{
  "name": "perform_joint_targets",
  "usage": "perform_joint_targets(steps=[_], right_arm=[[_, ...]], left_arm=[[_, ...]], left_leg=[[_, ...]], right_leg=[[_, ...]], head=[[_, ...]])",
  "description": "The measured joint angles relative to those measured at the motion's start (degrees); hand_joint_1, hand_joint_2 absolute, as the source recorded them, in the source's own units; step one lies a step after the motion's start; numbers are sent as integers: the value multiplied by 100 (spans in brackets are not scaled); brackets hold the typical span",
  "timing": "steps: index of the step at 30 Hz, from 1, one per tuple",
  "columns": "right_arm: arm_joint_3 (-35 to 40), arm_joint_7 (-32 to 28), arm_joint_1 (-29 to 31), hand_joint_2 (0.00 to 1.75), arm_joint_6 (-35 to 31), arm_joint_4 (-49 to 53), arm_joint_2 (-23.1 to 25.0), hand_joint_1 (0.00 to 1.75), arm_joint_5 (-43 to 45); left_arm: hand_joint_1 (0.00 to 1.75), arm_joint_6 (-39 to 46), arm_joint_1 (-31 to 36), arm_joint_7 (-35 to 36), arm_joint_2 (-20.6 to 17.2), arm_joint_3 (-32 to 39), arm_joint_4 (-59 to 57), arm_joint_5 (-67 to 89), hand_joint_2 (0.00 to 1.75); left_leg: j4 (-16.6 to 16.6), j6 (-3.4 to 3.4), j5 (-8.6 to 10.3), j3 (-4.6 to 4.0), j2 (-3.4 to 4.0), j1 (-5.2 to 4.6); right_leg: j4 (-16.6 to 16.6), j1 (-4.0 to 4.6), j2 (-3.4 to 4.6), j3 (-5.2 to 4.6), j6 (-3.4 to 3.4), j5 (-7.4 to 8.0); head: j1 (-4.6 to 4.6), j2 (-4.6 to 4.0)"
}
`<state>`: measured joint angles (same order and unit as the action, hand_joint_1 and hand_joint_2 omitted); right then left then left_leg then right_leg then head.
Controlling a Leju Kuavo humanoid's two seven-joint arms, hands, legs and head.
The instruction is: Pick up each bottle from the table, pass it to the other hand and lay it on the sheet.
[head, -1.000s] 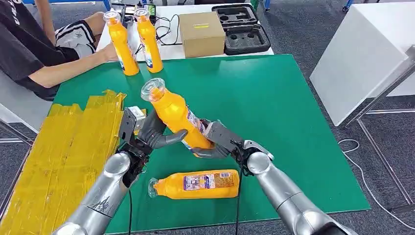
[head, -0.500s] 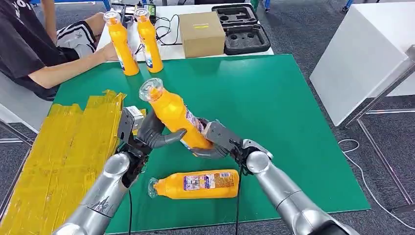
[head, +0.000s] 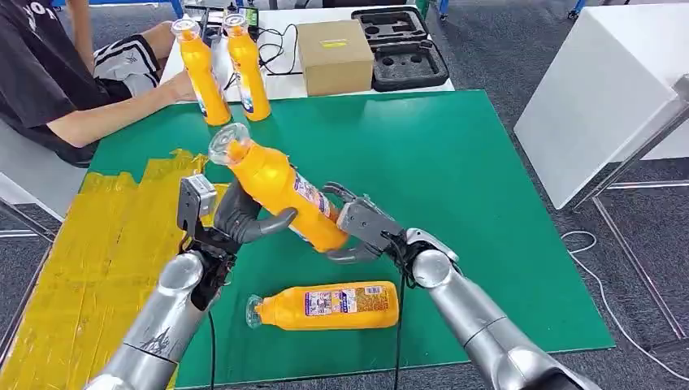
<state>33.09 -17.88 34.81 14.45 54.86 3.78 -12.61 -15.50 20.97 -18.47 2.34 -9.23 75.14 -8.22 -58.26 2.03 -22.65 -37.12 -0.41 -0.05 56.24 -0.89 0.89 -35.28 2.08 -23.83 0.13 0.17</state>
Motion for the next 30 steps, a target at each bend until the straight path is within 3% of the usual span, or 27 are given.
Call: perform_joint_targets(steps=[12, 16, 24, 30], right_arm=[[-33, 247, 82, 175, 242, 498, -348, 0, -4], [-39, 266, 82, 175, 225, 640, -534, 0, -92], [-46, 537, 44, 175, 85, 1120, -1119, 0, -677], [-123, 610, -153, 175, -2, 1484, -1392, 0, -765]], left_arm=[[175, 297, 63, 20, -142, 321, 289, 343, 175], [175, 752, 78, -26, -184, 427, 304, 851, 175], [175, 2370, 123, 7, -297, 838, 455, 2915, 175], [175, 2970, 106, 223, -509, 855, 553, 5025, 175]], left_leg=[[0, 0, 0, 0, 0, 0], [0, 0, 0, 0, -3, 0], [0, 0, 0, 0, -1, -1], [0, 0, 0, 0, -3, 0]], right_leg=[[0, 0, 0, 0, 0, 0], [0, 0, -1, 0, 0, 0], [-1, -1, 0, 0, 1, 1], [0, 0, 0, -1, 0, 0]], head=[[-2, 0], [-2, 0], [0, 0], [0, 0]])
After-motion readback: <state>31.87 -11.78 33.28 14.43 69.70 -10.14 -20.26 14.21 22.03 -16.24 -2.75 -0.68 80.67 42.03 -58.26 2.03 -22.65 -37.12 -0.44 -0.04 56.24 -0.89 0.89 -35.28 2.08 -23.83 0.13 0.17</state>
